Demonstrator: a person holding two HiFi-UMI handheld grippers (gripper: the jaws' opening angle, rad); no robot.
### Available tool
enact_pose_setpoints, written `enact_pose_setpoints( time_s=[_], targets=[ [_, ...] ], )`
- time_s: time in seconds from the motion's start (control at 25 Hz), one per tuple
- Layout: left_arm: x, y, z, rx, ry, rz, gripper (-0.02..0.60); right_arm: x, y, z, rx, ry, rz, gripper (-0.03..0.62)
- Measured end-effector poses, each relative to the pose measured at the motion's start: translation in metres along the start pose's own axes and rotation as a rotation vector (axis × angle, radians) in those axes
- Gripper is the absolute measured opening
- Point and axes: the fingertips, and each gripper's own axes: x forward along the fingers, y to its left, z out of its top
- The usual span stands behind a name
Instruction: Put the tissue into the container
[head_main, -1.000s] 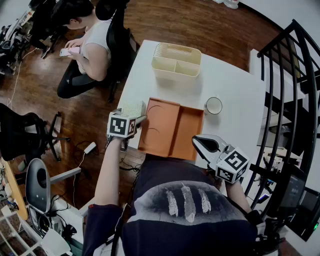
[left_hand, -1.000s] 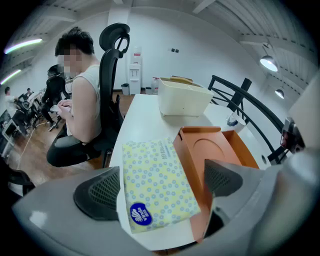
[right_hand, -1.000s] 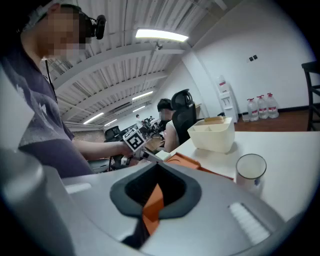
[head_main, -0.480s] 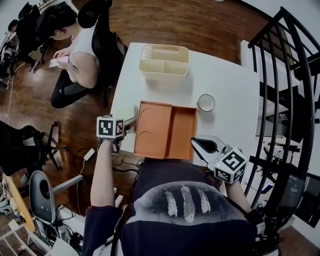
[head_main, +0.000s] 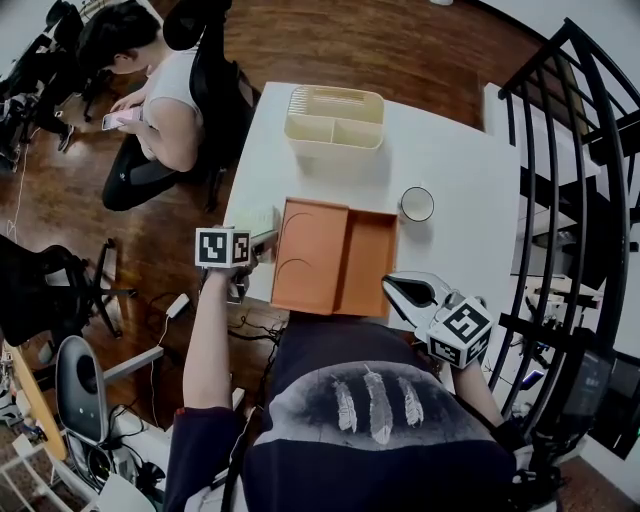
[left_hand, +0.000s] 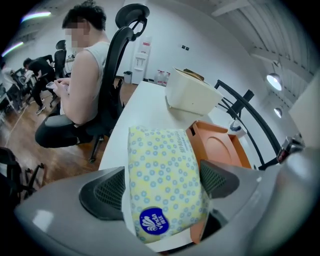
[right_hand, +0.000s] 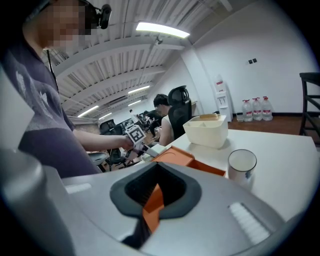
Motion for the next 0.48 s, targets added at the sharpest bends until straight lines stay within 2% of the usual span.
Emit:
enact_pose_setpoints(
  time_s=[0.08, 0.32, 0.48],
  targets=[
    [0.001, -0.004, 0.000, -0.017, -0.004, -0.017, 0.441, -0.002, -0.001, 0.000, -0.002, 0.001, 0.000, 0.002],
    [-0.003, -0.002, 0.001, -0.048, -0.012, -0.011, 0.410, -0.005, 0.002, -0.001, -0.007, 0.007, -0.003, 0.002],
    [-0.022, 0.005, 0.010, -0.100, -0.098, 0.011, 0.408, -0.006, 0.001, 0.000, -0.002, 0.000, -0.008, 0.002]
  ],
)
